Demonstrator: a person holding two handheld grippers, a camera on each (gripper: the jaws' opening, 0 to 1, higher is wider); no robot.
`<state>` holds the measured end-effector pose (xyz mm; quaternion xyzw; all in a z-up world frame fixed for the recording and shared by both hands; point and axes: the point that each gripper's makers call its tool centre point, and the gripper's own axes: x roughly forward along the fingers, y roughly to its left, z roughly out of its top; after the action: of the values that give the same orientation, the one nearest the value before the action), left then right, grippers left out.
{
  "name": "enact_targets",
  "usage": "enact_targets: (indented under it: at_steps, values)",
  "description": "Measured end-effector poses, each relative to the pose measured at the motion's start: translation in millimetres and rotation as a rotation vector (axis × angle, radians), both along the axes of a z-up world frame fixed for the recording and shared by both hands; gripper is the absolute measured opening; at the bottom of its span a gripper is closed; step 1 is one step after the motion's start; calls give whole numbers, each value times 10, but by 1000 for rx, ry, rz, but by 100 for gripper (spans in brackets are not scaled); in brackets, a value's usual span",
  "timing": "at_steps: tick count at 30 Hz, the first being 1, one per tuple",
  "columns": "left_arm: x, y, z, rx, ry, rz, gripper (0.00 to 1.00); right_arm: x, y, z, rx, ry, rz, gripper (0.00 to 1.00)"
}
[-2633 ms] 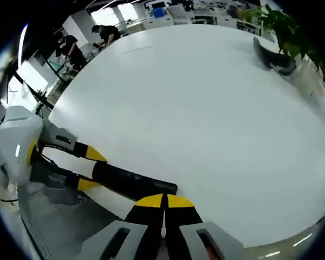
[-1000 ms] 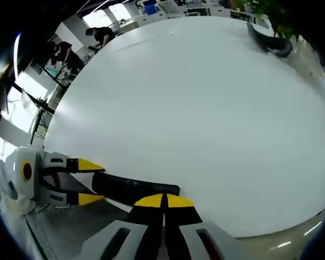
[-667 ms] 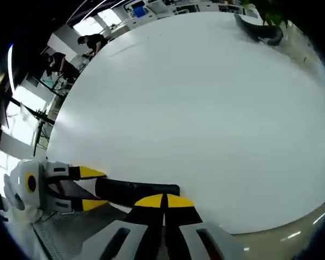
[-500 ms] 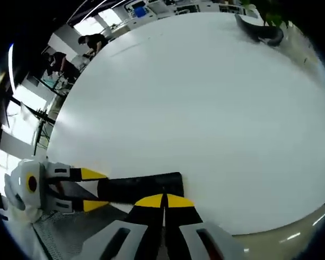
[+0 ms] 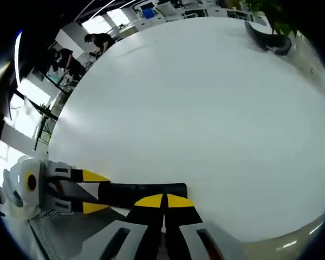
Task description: Press the specified remote control buttons in sequence, fully releasing each button before pressing the next.
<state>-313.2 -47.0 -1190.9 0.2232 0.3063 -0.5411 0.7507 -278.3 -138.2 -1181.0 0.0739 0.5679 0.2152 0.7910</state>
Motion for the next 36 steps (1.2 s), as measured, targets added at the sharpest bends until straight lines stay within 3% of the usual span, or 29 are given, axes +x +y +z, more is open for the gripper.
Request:
enact_targets:
  at_steps: [19,36]
  values:
    - [2,-15,8,-26,-5,1,25,3,-28,-2,68,47,-77,0]
    - [-16,-32,-1,-25,0,-15,25,-55,59,-9,77,64,-21,0]
